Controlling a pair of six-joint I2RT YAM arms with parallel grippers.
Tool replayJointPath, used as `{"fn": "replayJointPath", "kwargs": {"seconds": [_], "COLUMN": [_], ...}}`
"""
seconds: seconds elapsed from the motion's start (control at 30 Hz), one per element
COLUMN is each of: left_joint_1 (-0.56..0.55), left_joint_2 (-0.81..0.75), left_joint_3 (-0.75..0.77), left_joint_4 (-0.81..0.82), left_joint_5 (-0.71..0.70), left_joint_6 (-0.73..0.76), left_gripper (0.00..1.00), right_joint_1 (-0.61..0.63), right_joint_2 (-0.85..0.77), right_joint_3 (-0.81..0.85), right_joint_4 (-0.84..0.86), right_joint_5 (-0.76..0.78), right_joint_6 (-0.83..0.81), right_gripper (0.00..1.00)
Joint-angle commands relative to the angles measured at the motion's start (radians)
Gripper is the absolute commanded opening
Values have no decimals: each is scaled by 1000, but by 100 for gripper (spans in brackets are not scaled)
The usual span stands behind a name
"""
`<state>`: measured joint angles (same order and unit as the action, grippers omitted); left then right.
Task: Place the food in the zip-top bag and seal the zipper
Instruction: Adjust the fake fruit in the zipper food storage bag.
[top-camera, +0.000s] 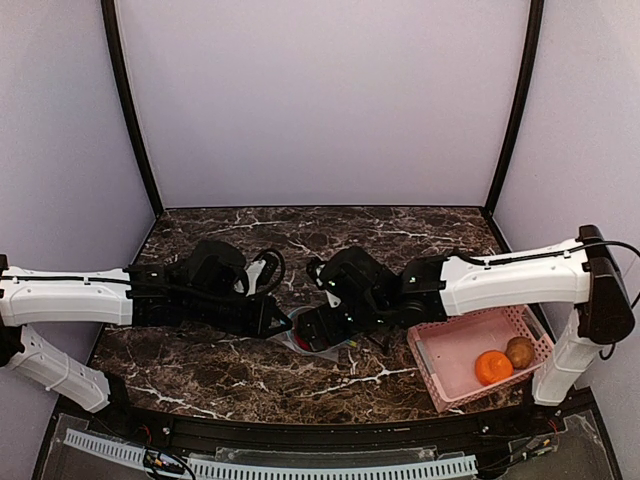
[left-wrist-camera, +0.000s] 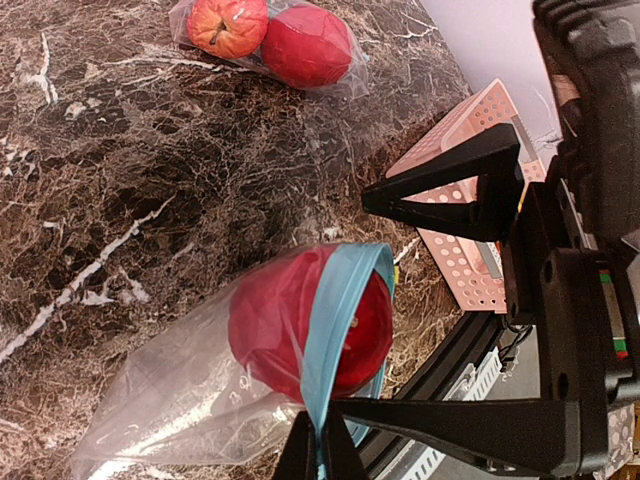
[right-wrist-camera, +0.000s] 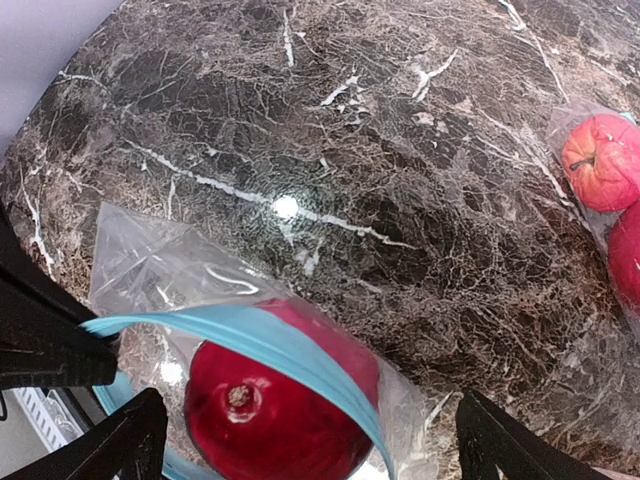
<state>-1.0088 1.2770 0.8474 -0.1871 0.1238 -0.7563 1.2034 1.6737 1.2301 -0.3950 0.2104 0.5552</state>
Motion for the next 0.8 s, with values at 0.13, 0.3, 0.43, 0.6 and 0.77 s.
{"fn": "replayJointPath", "kwargs": {"seconds": [0.13,0.3,0.43,0.6,0.77], "left_joint_1": [-1,-1,-1,-1,-1], "left_joint_2": [-19,-22,-37,-50,-51], "left_joint_3": [-18,-16,-15,-5,11], "left_joint_4": [29,31,24,-7,-69], "left_joint_5": [27,34,25,0,-41], "left_joint_6": [-3,-1,1,15,29], "left_gripper": [1,1,1,1,1], "right_joint_1": [-50,-75,-79,-81,-88], "right_joint_2": [67,92,112,133,125], "right_joint_3": [-18,-21,-9,14,17], "right_joint_4": [61,57,20,-56,-79], "right_joint_5": [-36,-39,-12,33,19], "right_joint_6": [29,60,70,89,115], "right_gripper": [98,99,98,98,98]}}
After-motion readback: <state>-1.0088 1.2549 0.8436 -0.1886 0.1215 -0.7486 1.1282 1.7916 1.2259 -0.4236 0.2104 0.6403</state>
